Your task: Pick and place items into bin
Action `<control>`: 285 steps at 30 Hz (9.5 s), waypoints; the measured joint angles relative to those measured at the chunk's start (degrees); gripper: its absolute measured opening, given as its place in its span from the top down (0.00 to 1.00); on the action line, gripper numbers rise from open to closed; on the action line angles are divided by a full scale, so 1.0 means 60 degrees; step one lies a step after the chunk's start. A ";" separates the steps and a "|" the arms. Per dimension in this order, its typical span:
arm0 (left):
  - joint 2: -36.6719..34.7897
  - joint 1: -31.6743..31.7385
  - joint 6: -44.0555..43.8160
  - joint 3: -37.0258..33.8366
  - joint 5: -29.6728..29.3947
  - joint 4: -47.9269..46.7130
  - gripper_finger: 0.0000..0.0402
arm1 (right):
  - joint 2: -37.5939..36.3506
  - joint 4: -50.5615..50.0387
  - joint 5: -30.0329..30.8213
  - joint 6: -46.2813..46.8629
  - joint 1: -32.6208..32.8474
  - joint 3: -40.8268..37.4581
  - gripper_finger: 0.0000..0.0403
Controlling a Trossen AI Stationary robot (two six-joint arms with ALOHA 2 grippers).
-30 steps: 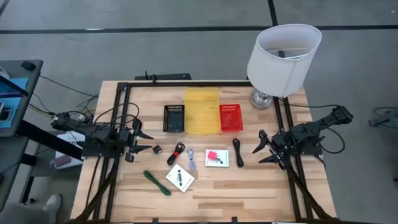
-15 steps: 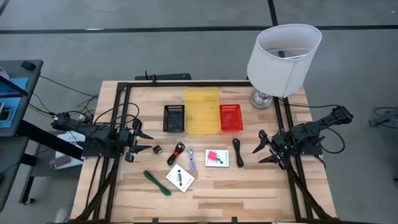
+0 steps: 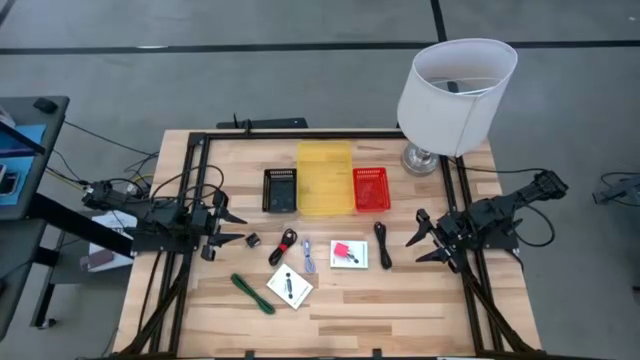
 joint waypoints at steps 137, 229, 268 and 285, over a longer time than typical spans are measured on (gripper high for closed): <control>0.9464 0.0052 -0.7695 0.5452 -0.0447 -0.7056 0.35 | 0.0001 -0.0001 0.0003 -0.0002 0.0000 -0.0003 0.46; 1.2444 0.1908 -0.5093 0.5558 0.1588 -0.6235 0.35 | -0.0003 0.0003 0.0001 -0.0002 -0.0002 0.0000 0.46; 1.3307 0.1915 -0.4550 0.5558 0.1940 -0.5549 0.63 | 0.0000 0.0000 0.0000 0.0002 0.0000 -0.0002 0.46; 1.3081 0.1890 -0.4492 0.5547 0.2193 -0.5415 0.65 | -0.0002 0.0002 0.0001 0.0000 -0.0003 0.0000 0.46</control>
